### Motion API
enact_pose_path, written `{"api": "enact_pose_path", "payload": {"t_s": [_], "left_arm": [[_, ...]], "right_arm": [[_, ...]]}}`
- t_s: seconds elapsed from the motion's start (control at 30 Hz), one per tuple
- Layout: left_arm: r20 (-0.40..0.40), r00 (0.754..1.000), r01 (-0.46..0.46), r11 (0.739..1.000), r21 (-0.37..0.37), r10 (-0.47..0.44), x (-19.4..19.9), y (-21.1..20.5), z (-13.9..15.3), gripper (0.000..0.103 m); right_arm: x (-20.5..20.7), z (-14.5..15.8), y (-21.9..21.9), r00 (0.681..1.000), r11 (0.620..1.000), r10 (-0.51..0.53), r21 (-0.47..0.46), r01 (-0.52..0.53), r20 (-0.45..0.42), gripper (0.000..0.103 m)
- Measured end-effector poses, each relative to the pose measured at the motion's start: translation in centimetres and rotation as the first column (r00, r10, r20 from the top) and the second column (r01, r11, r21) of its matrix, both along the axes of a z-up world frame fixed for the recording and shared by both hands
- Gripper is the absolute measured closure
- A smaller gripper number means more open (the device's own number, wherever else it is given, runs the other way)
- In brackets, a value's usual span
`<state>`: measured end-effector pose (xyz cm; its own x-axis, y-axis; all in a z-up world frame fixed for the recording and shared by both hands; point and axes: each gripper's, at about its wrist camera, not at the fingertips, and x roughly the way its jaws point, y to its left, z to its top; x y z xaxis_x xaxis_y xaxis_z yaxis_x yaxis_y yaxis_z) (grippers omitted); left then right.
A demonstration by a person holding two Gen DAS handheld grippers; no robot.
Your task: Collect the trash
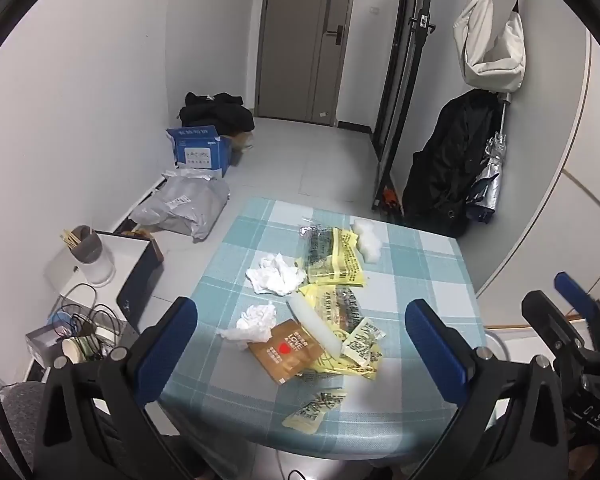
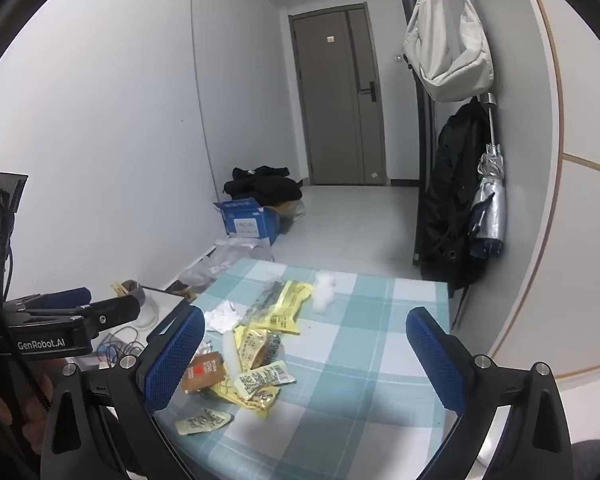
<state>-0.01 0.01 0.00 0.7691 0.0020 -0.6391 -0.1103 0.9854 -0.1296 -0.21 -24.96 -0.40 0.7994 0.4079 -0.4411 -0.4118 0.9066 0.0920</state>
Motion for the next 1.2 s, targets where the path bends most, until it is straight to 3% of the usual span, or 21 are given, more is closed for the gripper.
{"api": "enact_pose_path", "payload": {"t_s": [0.13, 0.4, 0.57, 1.2], "left_arm": [[0.009, 1.0, 0.005, 1.0, -0.009, -0.005, -0.4, 0.3, 0.0, 0.001], [-0.035, 0.999, 0.034, 0.998, 0.046, -0.033, 0.2, -1.6, -0.1, 0.001], [-0.027, 0.999, 0.017, 1.0, -0.002, -0.017, 0.0, -0.5, -0.3, 0.001], [-0.014, 1.0, 0.0, 1.0, 0.0, 0.0, -0.3, -0.1, -0.4, 0.001]], "right_arm": [[0.2, -0.2, 0.0, 1.0, 1.0, 0.005, -0.026, -0.005, 0.018, 0.001], [-0.4, -0.2, 0.8, 0.999, 0.998, -0.031, -0.048, 0.032, 0.031, 0.001], [-0.3, -0.2, 0.5, 0.999, 0.999, -0.031, -0.039, 0.032, 0.028, 0.001], [-0.6, 0.0, 0.2, 0.999, 1.0, -0.027, -0.01, 0.028, 0.038, 0.001]]}}
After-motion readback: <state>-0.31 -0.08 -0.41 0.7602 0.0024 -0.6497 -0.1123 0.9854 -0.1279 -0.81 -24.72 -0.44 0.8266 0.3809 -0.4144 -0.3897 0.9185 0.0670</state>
